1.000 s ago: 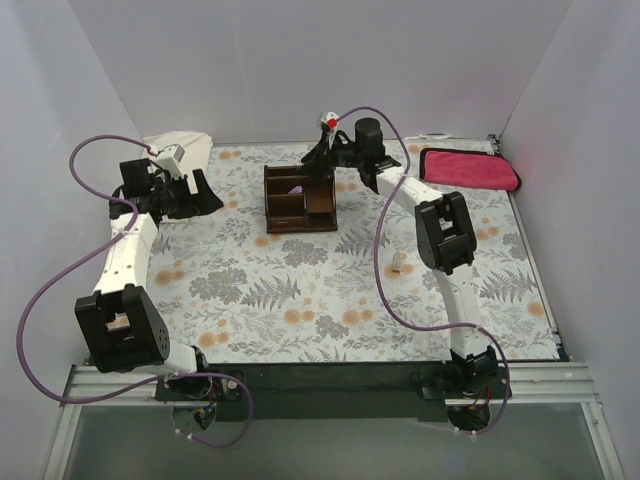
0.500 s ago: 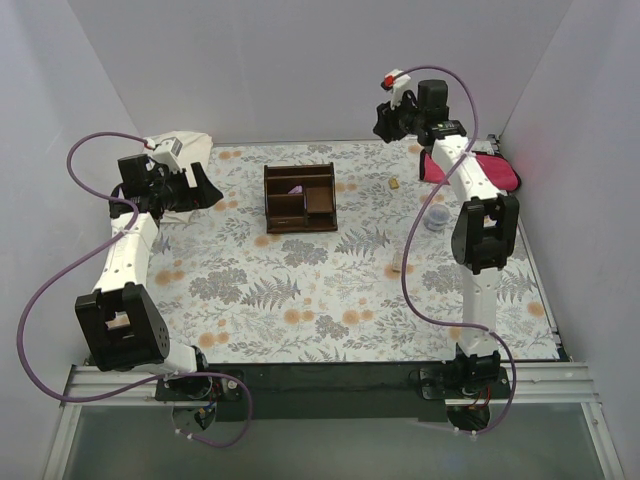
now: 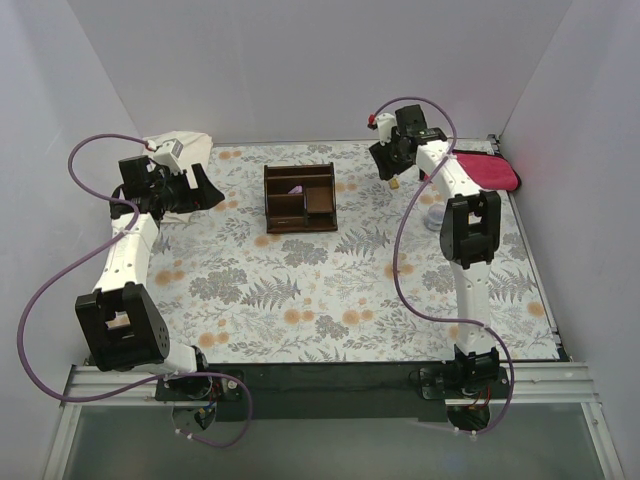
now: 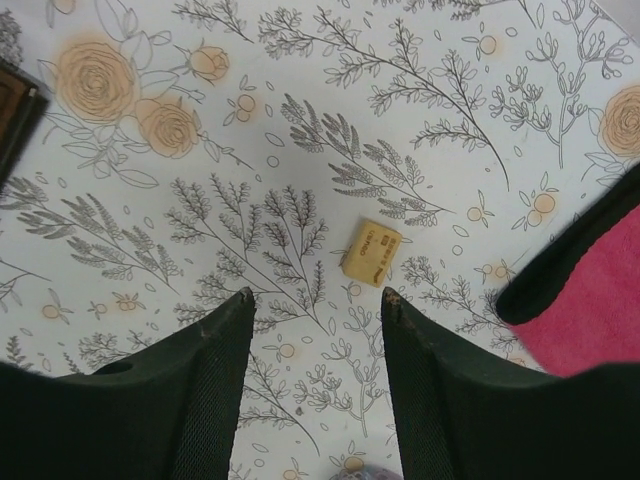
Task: Sort the stationery into containers
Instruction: Pick up the stationery from the center of the board.
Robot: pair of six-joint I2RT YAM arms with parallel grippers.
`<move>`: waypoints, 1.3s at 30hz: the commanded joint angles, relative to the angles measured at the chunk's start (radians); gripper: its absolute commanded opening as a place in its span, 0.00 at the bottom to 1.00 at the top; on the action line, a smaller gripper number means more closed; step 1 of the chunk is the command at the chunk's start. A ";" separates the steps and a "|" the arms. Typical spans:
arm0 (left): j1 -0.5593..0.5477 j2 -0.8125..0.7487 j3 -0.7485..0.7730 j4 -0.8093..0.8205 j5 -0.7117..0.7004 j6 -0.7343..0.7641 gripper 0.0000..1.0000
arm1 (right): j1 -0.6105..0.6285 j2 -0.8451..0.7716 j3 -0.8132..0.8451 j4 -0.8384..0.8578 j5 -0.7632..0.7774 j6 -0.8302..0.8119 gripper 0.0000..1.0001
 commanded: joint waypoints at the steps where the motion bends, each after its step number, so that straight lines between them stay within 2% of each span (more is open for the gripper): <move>1: -0.002 -0.026 -0.005 0.001 0.021 -0.016 0.80 | -0.006 0.044 0.063 -0.016 0.060 0.008 0.62; 8: -0.004 -0.037 -0.009 -0.013 0.008 -0.016 0.80 | -0.011 0.090 0.050 -0.019 0.050 0.040 0.65; 24: -0.002 -0.017 0.014 -0.037 -0.020 -0.003 0.80 | -0.057 0.198 0.142 -0.007 0.001 0.074 0.61; 30: -0.004 0.015 0.048 -0.040 -0.020 0.001 0.80 | -0.055 0.221 0.127 -0.011 -0.038 0.071 0.51; 33: -0.002 0.027 0.060 -0.039 -0.014 0.000 0.80 | -0.055 0.210 0.107 -0.024 -0.055 0.062 0.38; 34: -0.002 0.030 0.060 -0.037 -0.012 -0.003 0.80 | -0.055 0.202 0.098 -0.022 -0.059 0.056 0.30; 39: -0.004 0.023 0.025 0.003 0.001 -0.023 0.80 | -0.051 0.074 0.058 -0.024 -0.061 0.004 0.07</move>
